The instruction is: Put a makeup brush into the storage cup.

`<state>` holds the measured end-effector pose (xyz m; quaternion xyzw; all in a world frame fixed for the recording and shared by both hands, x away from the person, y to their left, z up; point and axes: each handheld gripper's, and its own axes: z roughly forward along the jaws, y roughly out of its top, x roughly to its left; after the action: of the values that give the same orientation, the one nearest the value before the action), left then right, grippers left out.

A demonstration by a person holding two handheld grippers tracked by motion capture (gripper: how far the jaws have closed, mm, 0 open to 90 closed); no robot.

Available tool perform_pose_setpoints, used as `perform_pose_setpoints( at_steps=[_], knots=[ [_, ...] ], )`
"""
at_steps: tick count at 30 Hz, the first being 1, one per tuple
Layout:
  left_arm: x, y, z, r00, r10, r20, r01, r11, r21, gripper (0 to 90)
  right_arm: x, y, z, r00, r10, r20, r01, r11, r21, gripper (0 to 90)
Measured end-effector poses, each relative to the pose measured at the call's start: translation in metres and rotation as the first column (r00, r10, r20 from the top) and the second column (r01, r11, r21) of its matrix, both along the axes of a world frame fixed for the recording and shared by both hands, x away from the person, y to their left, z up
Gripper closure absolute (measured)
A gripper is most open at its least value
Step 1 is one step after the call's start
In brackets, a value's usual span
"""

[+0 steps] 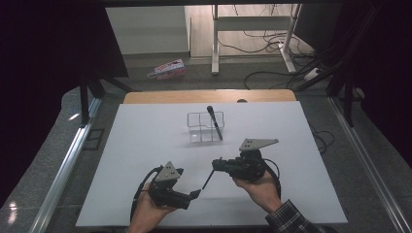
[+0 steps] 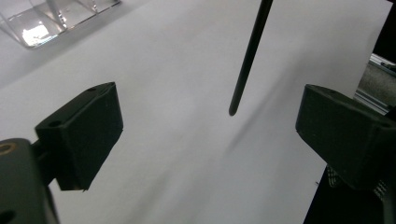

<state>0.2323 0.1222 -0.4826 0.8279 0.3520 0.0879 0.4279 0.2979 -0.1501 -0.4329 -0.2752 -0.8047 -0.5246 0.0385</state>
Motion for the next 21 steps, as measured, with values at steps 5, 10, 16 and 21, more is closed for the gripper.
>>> perform_pose_setpoints(
  at_steps=[5,10,16,21],
  knots=[
    [-0.002,0.005,0.001,0.9999,0.003,-0.01,-0.003,1.0,0.009,4.1,-0.001,-0.001,0.001,0.9999,-0.004,0.011,0.004,1.0,-0.006,84.8],
    [-0.003,0.009,0.002,0.9998,0.014,-0.013,-0.013,0.9996,0.026,1.7,-0.001,-0.002,0.002,0.9996,-0.01,0.026,0.01,1.0,-0.014,84.8],
    [-0.004,0.016,0.002,0.9996,0.02,-0.018,-0.019,0.9985,0.052,0.5,-0.001,-0.005,0.004,0.999,-0.018,0.04,0.019,1.0,-0.018,84.8],
    [-0.004,0.022,0.0,0.9989,0.039,-0.025,-0.038,0.9981,0.049,0.6,0.0,-0.007,0.005,0.9987,-0.022,0.047,0.023,0.999,-0.027,84.8]
  ],
)
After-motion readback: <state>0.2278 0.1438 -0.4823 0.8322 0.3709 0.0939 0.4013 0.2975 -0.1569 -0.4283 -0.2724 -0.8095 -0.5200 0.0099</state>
